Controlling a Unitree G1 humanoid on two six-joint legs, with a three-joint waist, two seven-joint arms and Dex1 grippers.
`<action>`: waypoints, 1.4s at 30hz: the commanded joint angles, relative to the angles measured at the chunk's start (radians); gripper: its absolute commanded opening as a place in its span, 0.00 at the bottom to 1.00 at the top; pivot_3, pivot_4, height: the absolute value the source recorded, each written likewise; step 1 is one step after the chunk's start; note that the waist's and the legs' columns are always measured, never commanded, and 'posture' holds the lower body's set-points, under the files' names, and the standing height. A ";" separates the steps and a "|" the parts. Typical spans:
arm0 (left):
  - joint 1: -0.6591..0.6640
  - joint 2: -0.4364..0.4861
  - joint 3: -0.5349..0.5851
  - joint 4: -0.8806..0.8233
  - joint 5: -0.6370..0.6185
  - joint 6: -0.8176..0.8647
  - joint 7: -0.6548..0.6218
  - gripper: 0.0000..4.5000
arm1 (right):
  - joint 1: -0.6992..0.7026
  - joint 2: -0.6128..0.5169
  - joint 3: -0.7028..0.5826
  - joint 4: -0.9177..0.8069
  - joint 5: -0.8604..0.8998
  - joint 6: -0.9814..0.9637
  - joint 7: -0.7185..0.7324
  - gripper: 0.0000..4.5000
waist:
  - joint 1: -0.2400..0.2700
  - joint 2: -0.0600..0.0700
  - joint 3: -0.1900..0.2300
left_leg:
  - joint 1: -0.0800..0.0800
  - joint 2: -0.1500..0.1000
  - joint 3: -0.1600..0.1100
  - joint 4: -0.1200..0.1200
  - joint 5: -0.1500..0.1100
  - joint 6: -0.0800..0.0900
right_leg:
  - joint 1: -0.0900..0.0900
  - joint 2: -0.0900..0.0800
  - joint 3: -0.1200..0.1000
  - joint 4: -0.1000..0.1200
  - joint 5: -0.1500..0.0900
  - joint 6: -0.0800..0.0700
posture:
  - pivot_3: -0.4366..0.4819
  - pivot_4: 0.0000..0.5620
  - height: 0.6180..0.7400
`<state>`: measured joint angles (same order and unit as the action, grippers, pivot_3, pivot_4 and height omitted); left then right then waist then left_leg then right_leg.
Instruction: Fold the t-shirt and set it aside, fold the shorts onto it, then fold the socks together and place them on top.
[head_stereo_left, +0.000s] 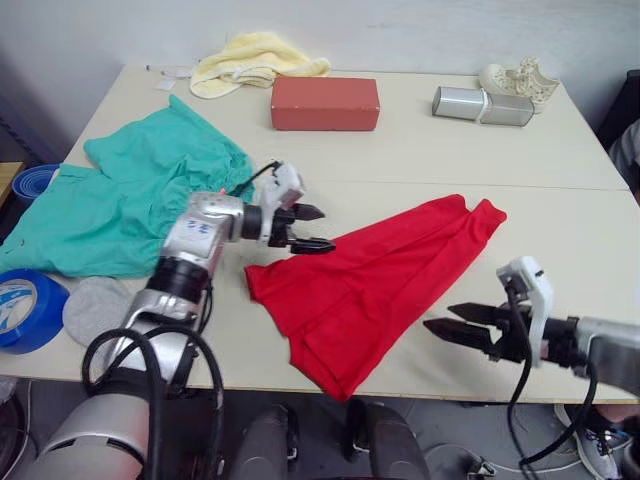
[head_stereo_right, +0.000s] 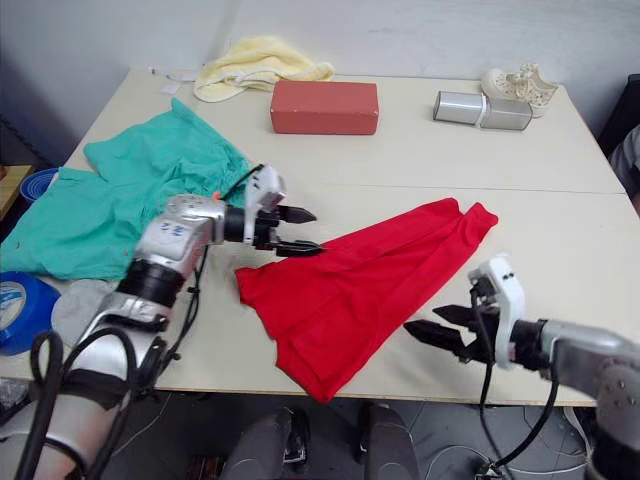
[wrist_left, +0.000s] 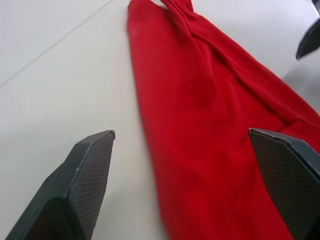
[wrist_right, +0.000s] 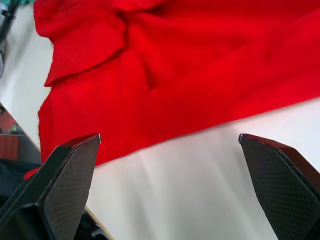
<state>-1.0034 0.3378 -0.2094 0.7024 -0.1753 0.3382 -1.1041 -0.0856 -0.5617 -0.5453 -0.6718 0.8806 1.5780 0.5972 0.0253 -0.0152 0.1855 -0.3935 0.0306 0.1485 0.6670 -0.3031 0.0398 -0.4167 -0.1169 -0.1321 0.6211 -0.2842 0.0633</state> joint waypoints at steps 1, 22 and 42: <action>-0.119 -0.079 -0.003 0.188 0.057 -0.154 0.035 1.00 | 0.055 0.131 0.021 -0.139 0.012 0.031 -0.118 1.00 | 0.001 0.000 0.000 | 0.000 0.000 0.000 0.000 0.000 0.000 | -0.001 0.000 0.000 0.000 0.000 0.000 | 0.48 0.27 1.00; -0.284 -0.291 0.097 0.593 0.185 -0.266 0.266 1.00 | 0.125 0.397 0.253 -0.198 0.005 0.036 -0.402 1.00 | -0.031 -0.005 -0.003 | -0.010 0.000 0.000 0.001 0.003 0.002 | -0.012 0.002 0.000 0.005 0.000 0.000 | 0.48 0.27 1.00; -0.214 -0.297 0.158 0.627 0.238 -0.253 0.377 0.01 | 0.158 0.269 0.476 -0.160 -0.149 -0.080 -0.423 0.00 | -0.030 -0.012 -0.007 | -0.009 0.000 0.000 0.001 0.003 0.001 | -0.011 0.002 0.000 0.005 0.000 0.000 | 0.48 0.27 1.00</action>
<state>-1.2316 0.0397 -0.0570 1.3327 0.0597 0.0806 -0.7331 0.0344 -0.2745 -0.1023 -0.8637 0.7297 1.4701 0.1618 -0.0043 -0.0273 0.1781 -0.4025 0.0307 0.1484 0.6676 -0.3000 0.0406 -0.4278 -0.1149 -0.1322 0.6262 -0.2840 0.0630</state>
